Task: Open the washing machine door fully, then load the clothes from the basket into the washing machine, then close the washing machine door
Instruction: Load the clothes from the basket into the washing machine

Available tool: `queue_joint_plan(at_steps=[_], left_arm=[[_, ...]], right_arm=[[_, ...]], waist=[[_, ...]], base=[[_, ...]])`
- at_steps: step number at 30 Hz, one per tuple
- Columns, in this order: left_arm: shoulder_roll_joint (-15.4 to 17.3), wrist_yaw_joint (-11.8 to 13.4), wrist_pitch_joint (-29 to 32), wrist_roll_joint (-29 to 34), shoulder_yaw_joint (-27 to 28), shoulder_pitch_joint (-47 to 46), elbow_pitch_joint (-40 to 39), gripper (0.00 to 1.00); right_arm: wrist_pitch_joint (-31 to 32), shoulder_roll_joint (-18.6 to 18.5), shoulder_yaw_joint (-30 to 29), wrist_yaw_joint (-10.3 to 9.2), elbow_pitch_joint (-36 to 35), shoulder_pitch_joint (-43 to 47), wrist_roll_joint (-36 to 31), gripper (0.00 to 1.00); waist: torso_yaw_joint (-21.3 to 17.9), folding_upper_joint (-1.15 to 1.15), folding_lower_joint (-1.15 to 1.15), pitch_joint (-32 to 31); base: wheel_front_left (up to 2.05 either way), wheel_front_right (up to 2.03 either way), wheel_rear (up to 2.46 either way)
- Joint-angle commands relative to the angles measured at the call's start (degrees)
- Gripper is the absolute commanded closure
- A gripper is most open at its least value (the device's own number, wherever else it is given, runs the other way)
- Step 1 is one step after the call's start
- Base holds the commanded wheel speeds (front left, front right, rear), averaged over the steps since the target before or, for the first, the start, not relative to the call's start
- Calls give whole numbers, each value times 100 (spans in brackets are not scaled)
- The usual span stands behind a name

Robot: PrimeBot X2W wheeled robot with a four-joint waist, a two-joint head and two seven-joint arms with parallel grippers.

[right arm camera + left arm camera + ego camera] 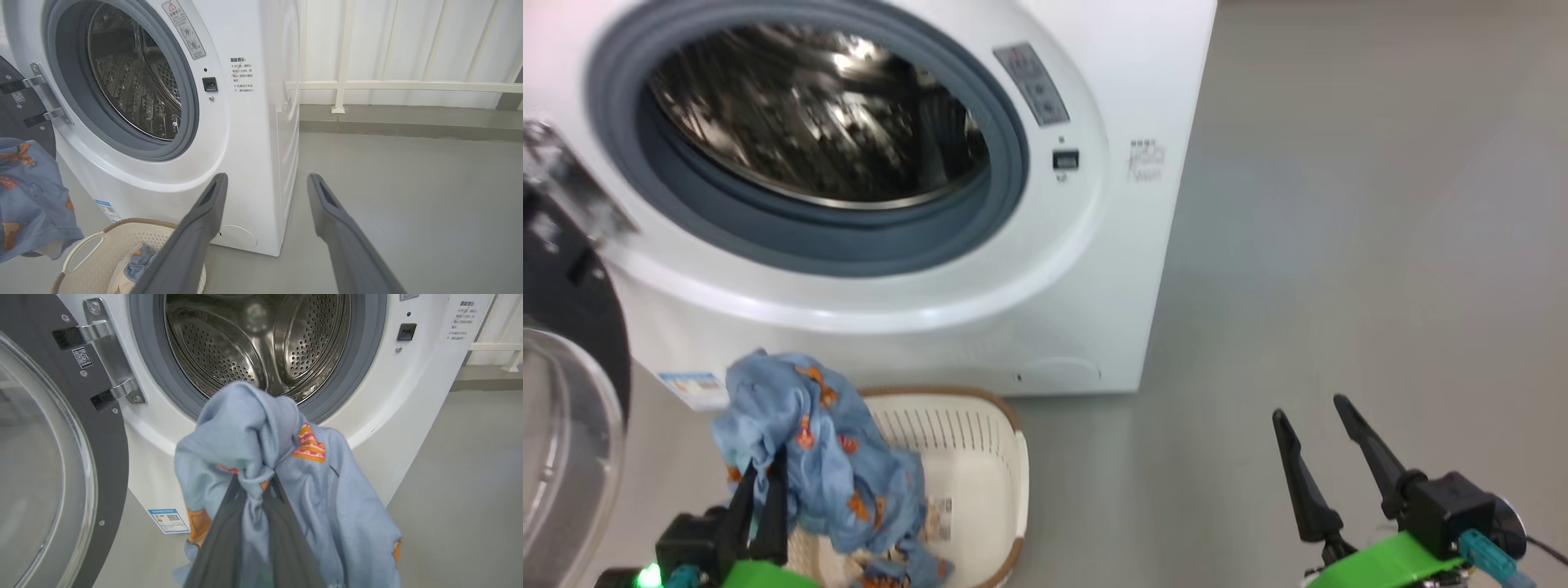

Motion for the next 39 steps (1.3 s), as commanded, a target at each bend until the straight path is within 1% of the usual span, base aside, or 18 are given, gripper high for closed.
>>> queue_joint_plan(at_steps=[1, 7, 13, 24, 39], left_arm=[[178, 77, 46, 62, 168, 50, -315, 100], [248, 160, 368, 106, 57, 507, -1057, 100], [281, 209, 514, 91, 17, 688, -1397, 100], [303, 293, 602, 64, -13, 791, -1576, 100], [321, 300, 610, -1, -92, 676, -1541, 100]], right_arm=[[27, 2, 133, 9, -224, 69, 29, 0], [193, 2, 134, 9, -529, 376, 70, 0], [280, 2, 126, 9, -685, 481, 79, 0], [337, 2, 96, 9, -773, 573, 110, 0], [312, 2, 78, 9, -754, 566, 123, 0]], waist=[[101, 0, 0, -540], [57, 0, 0, -788], [14, 0, 0, -869], [-32, 0, 0, -952], [32, 0, 0, -913]], base=[[0, 0, 0], [0, 0, 0], [0, 0, 0], [0, 0, 0], [0, 0, 0]])
